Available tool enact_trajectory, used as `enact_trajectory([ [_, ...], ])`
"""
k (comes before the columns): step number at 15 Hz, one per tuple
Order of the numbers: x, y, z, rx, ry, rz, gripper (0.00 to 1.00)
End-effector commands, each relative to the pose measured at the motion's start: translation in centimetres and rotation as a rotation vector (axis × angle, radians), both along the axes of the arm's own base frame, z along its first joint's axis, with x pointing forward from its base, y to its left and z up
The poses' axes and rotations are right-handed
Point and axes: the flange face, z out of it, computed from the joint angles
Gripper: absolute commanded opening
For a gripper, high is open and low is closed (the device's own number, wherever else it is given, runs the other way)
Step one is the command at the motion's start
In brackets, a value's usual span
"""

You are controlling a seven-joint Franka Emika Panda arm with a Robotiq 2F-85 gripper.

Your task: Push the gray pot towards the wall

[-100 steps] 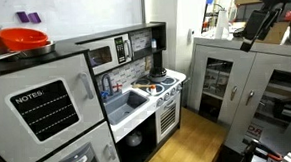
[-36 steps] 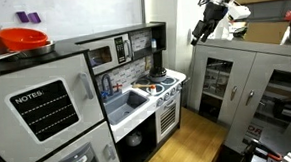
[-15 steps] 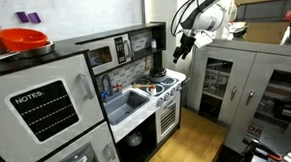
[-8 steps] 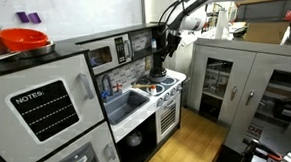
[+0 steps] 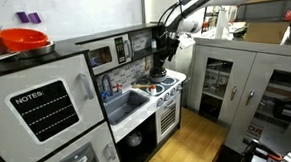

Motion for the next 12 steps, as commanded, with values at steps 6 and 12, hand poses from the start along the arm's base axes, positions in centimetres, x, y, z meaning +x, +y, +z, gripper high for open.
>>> enact_trajectory([
  [6, -0.5, -1.3, -3.6, 0.119, 0.136, 0.009, 1.0],
  [12, 0.8, -1.1, -7.5, 0.105, 0.158, 0.039, 1.0],
])
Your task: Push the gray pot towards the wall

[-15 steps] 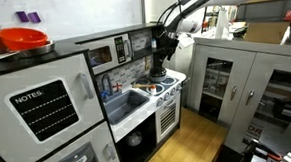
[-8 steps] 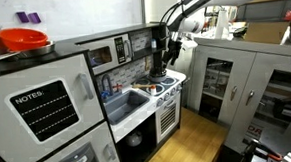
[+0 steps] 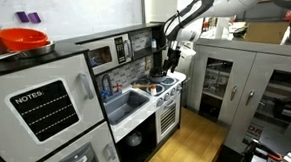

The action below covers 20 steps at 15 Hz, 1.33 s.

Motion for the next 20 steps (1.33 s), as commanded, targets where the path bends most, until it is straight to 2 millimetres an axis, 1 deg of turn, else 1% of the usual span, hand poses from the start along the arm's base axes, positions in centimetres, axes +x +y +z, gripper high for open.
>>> enact_trajectory([
  [1, 1.4, -0.2, -1.1, 0.0, 0.001, 0.025, 1.0],
  [4, 2.1, 0.0, -2.6, -0.015, 0.016, 0.03, 1.0],
  [6, 2.5, 0.1, -3.2, -0.029, 0.017, 0.034, 1.0],
  [8, 2.7, 0.3, -3.2, -0.093, 0.035, 0.016, 1.0],
  [11, 2.9, 0.5, -2.8, -0.137, 0.045, 0.008, 1.0],
  [14, 3.1, 0.6, -2.7, -0.159, 0.045, 0.0, 1.0],
  [19, 3.1, 0.2, -2.2, -0.152, 0.01, -0.009, 1.0],
  [20, 3.1, 0.1, -2.1, -0.151, 0.002, -0.009, 0.75],
])
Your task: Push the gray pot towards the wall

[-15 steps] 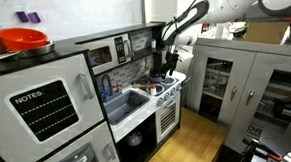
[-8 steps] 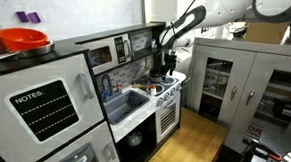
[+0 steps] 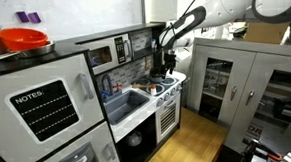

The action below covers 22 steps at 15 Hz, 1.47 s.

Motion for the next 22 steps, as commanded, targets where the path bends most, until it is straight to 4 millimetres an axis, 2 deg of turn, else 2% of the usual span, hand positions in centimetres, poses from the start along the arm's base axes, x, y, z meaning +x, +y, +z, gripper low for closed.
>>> enact_trajectory([
  [1, 0.3, -0.6, 0.5, -0.009, -0.034, -0.009, 0.74],
  [7, 0.6, -1.2, -0.5, -0.003, -0.056, 0.009, 0.31],
  [11, 1.2, -1.2, -0.1, -0.032, -0.12, 0.031, 0.03],
  [13, 1.2, -1.1, 0.5, -0.03, -0.131, 0.035, 0.0],
  [14, 1.0, -0.9, 0.0, -0.034, -0.107, 0.016, 0.08],
  [15, 1.1, -0.9, 0.2, -0.035, -0.111, 0.017, 0.01],
  [22, 1.1, -0.9, 0.2, -0.036, -0.114, 0.018, 0.01],
])
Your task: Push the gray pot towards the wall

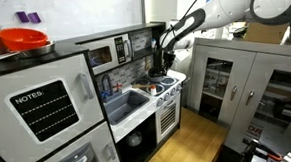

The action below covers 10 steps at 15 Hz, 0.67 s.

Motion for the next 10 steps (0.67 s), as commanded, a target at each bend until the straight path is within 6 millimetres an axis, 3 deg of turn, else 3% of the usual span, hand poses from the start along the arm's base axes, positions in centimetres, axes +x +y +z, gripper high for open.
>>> enact_trajectory([
  [1, 0.0, 0.0, 0.1, 0.0, 0.001, 0.0, 0.01],
  [10, 0.6, -2.8, -0.9, -0.032, -0.04, 0.012, 0.0],
])
